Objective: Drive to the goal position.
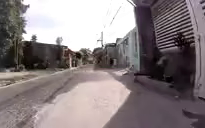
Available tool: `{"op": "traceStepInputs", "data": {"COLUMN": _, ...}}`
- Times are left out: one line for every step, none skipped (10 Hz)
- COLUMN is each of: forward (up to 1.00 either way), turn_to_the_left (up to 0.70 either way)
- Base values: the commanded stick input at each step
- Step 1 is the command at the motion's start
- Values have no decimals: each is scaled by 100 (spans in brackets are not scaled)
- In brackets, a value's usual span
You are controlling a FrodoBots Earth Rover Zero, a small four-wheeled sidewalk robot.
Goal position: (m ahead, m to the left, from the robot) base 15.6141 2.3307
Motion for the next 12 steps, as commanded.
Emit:
{"op": "traceStepInputs", "data": {"forward": 85, "turn_to_the_left": 0}}
{"op": "traceStepInputs", "data": {"forward": 85, "turn_to_the_left": 0}}
{"op": "traceStepInputs", "data": {"forward": 85, "turn_to_the_left": 0}}
{"op": "traceStepInputs", "data": {"forward": 85, "turn_to_the_left": 0}}
{"op": "traceStepInputs", "data": {"forward": 85, "turn_to_the_left": 0}}
{"op": "traceStepInputs", "data": {"forward": 85, "turn_to_the_left": 0}}
{"op": "traceStepInputs", "data": {"forward": 85, "turn_to_the_left": 0}}
{"op": "traceStepInputs", "data": {"forward": 85, "turn_to_the_left": 0}}
{"op": "traceStepInputs", "data": {"forward": 85, "turn_to_the_left": 0}}
{"op": "traceStepInputs", "data": {"forward": 85, "turn_to_the_left": 0}}
{"op": "traceStepInputs", "data": {"forward": 85, "turn_to_the_left": 0}}
{"op": "traceStepInputs", "data": {"forward": 85, "turn_to_the_left": 0}}
